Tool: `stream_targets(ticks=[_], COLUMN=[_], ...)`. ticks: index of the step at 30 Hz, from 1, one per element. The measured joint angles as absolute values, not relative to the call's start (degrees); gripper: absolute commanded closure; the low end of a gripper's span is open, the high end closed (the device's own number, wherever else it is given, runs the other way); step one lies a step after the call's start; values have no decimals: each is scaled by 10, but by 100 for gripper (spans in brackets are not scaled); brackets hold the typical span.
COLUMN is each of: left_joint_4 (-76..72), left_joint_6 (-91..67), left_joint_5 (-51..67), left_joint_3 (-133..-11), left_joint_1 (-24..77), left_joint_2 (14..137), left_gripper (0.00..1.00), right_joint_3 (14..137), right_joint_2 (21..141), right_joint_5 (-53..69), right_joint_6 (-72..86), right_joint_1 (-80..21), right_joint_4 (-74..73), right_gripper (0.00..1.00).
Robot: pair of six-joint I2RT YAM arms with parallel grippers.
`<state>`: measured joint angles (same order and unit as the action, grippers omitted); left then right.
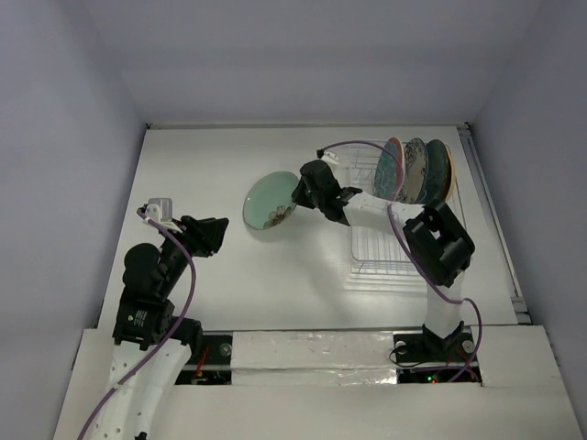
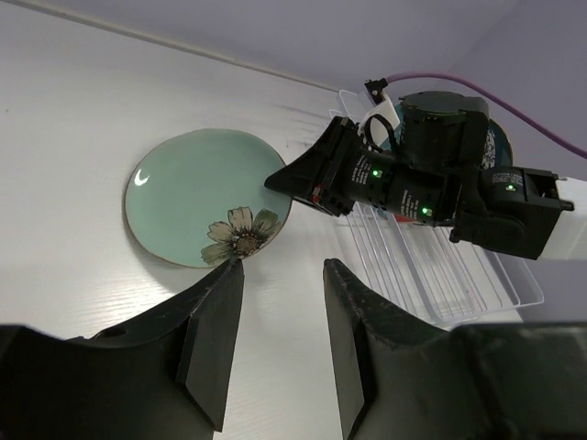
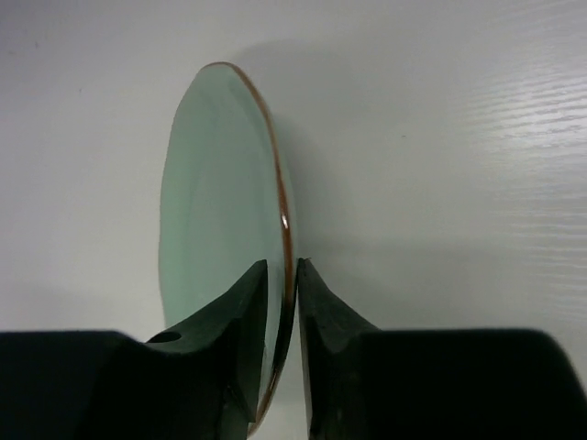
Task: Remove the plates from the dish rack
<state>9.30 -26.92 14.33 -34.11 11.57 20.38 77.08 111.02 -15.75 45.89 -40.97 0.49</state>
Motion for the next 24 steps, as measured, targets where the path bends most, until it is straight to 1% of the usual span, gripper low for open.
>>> stream_targets(ticks=[1,3,4,6,7,10,13,14,15,16,19,22,24], left_joint_4=[93,93,93,93,93,93,93,93,93,93,93,93,93], left_joint_6=[-269,-269,-269,-269,-269,-269,-269,-269,-269,-269,-269,-269,-269], left_joint_5=[143,143,143,143,143,143,144,144,144,143,144,144,144], left_joint_3=[-341,-341,-341,-341,-341,-341,-341,-341,-341,-341,-341,-341,-341], left_joint_1=[116,116,116,116,116,116,116,116,116,116,116,116,116], left_joint_2=[204,204,204,204,204,203,203,203,203,203,200,199,199], left_gripper=[63,63,63,63,63,63,63,63,63,63,63,63,62], right_joint_3=[768,762,759,753,750,738,729,729,729,729,717,690,676], right_joint_2=[1112,1114,1114,1115,1115,1115,1115,1115,1115,1115,1111,1096,1061], right_joint_5=[-161,-164,-164,-166,-166,-167,-167,-166,-166,-165,-164,-160,-159], right_joint_6=[459,460,460,461,461,459,459,459,459,459,455,447,437], right_joint_1=[-409,-408,-405,-403,-402,-401,-401,-401,-401,-401,-401,-401,-401], right_joint_4=[4,4,2,1,1,0,0,1,3,6,13,14,8], right_gripper=[64,58,52,48,44,40,39,37,30,19,7,5,9])
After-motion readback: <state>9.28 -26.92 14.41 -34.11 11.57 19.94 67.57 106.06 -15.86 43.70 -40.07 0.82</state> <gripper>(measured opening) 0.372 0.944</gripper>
